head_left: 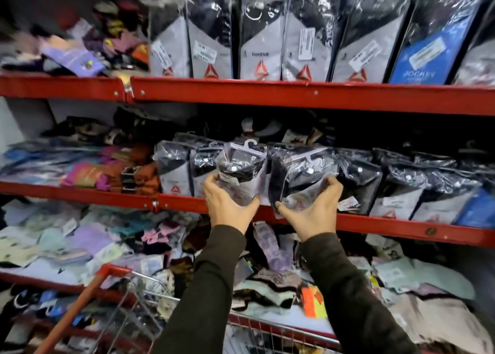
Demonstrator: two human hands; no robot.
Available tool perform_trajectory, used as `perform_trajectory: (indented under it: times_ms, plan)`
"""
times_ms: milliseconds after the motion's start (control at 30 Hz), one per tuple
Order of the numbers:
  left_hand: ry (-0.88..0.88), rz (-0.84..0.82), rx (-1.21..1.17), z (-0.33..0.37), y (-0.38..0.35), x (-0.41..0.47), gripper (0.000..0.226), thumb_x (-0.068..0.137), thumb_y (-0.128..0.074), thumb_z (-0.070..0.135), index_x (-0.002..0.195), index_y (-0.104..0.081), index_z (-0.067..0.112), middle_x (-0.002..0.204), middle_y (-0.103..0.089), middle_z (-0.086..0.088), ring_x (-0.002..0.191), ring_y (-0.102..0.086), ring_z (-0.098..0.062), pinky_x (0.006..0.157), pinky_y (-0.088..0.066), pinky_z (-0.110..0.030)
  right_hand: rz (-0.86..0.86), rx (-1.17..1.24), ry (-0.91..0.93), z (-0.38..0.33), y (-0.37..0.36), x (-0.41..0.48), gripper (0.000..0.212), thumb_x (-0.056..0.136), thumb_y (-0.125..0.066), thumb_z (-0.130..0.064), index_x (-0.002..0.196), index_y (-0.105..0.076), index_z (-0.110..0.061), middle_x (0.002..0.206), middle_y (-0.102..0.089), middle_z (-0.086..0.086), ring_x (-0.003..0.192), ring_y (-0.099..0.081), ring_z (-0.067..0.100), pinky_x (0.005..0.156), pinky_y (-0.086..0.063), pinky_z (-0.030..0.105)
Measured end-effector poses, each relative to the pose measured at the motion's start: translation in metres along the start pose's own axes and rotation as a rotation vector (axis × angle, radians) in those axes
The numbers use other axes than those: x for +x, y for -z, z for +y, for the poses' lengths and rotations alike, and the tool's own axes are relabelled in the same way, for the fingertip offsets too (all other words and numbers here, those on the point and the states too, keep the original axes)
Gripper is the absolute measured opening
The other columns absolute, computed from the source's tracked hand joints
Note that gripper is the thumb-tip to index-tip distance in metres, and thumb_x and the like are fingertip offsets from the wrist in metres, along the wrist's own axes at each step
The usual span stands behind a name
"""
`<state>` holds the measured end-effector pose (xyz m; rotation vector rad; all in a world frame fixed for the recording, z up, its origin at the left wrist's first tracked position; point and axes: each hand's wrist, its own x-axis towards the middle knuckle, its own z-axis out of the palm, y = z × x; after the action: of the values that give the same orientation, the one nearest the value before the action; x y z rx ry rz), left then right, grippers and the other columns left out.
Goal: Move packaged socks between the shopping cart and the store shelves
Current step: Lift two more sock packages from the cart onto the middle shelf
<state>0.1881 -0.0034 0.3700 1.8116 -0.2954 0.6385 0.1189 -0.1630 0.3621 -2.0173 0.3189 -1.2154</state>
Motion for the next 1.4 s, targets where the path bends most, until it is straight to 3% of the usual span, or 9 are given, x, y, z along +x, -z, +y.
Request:
perform_trajectory:
  times_ms: [100, 233, 300, 467, 633, 867, 1100, 1233, 1400]
  plan:
    - [0.02, 0.011, 0.012, -0.005, -0.011, 0.017, 0.097, 0.059, -0.095, 0.023, 0.133, -0.036, 0.001, 0.134, -0.043, -0.015, 0.128, -0.044, -0.03, 0.101, -0.028, -0.016, 0.032, -0.026, 0.025, -0.003, -0.024, 0.008, 0.103, 0.052, -0.096, -0.034, 0.13, -0.03, -0.013, 0.125, -0.034, 0.002, 0.12, -0.042, 0.021, 0.104, -0.035, 0.018]
    - [0.06, 0.013, 0.001, -0.021, -0.022, 0.028, 0.099, 0.06, -0.094, 0.02, 0.134, -0.032, 0.002, 0.136, -0.041, -0.017, 0.13, -0.044, -0.032, 0.109, -0.038, -0.031, 0.073, 0.012, 0.036, 0.003, -0.047, 0.013, 0.104, 0.053, -0.096, -0.03, 0.131, -0.028, -0.021, 0.127, -0.032, -0.002, 0.123, -0.04, 0.019, 0.105, -0.027, 0.01]
    - [0.073, 0.002, -0.007, -0.029, -0.028, 0.03, 0.099, 0.059, -0.094, 0.02, 0.134, -0.032, 0.003, 0.137, -0.04, -0.016, 0.131, -0.042, -0.031, 0.108, -0.035, -0.028, 0.083, -0.007, 0.026, 0.009, -0.056, 0.015, 0.104, 0.054, -0.096, -0.029, 0.131, -0.027, -0.021, 0.129, -0.034, 0.003, 0.123, -0.043, 0.022, 0.103, -0.03, 0.012]
    - [0.123, 0.004, -0.031, -0.033, -0.043, 0.033, 0.097, 0.06, -0.092, 0.018, 0.136, -0.033, 0.003, 0.137, -0.041, -0.015, 0.131, -0.041, -0.031, 0.11, -0.041, -0.041, 0.113, -0.299, -0.025, 0.013, -0.07, 0.012, 0.105, 0.054, -0.092, -0.048, 0.131, -0.032, -0.01, 0.128, -0.046, 0.007, 0.113, -0.056, 0.027, 0.097, -0.04, 0.044]
    - [0.129, 0.004, 0.014, -0.031, -0.05, 0.036, 0.097, 0.06, -0.094, 0.021, 0.134, -0.036, 0.001, 0.135, -0.042, -0.015, 0.129, -0.04, -0.03, 0.11, -0.042, -0.042, 0.148, -0.306, -0.075, 0.013, -0.077, 0.014, 0.105, 0.056, -0.089, -0.056, 0.133, -0.039, -0.006, 0.128, -0.053, 0.005, 0.11, -0.058, 0.024, 0.097, -0.039, 0.048]
    - [0.177, -0.128, 0.159, -0.023, -0.042, 0.032, 0.097, 0.067, -0.091, 0.029, 0.14, -0.034, 0.002, 0.14, -0.038, -0.016, 0.132, -0.044, -0.033, 0.111, -0.043, -0.044, 0.119, -0.262, -0.171, 0.008, -0.086, 0.004, 0.099, 0.058, -0.093, -0.038, 0.133, -0.04, -0.001, 0.127, -0.051, 0.014, 0.117, -0.055, 0.031, 0.089, -0.048, 0.042]
    - [0.183, -0.199, 0.244, -0.026, -0.022, 0.028, 0.088, 0.075, -0.087, 0.019, 0.143, -0.033, 0.007, 0.145, -0.035, -0.015, 0.132, -0.049, -0.032, 0.112, -0.042, -0.039, 0.084, -0.317, -0.255, 0.007, -0.068, -0.005, 0.074, 0.074, -0.081, -0.026, 0.135, -0.041, -0.016, 0.132, -0.046, 0.007, 0.121, -0.05, 0.029, 0.097, -0.036, 0.045]
    - [-0.206, -0.099, 0.419, -0.019, -0.013, 0.027, 0.099, 0.076, -0.083, 0.013, 0.154, -0.021, 0.011, 0.154, -0.023, -0.013, 0.145, -0.031, -0.033, 0.12, -0.034, -0.043, 0.181, -0.172, -0.037, -0.007, -0.046, 0.006, 0.078, 0.069, -0.075, -0.007, 0.136, -0.038, -0.018, 0.134, -0.042, 0.006, 0.125, -0.047, 0.025, 0.108, -0.027, 0.048]
    - [-0.565, -0.352, 0.868, 0.001, -0.016, 0.068, 0.11, 0.078, -0.072, 0.007, 0.16, 0.001, 0.013, 0.169, 0.004, -0.007, 0.156, 0.01, -0.033, 0.122, 0.013, -0.05, -0.179, -0.501, 0.447, -0.036, -0.037, 0.054, 0.094, 0.07, -0.067, -0.011, 0.153, -0.024, -0.01, 0.152, -0.034, 0.011, 0.145, -0.027, 0.027, 0.124, -0.017, 0.045]
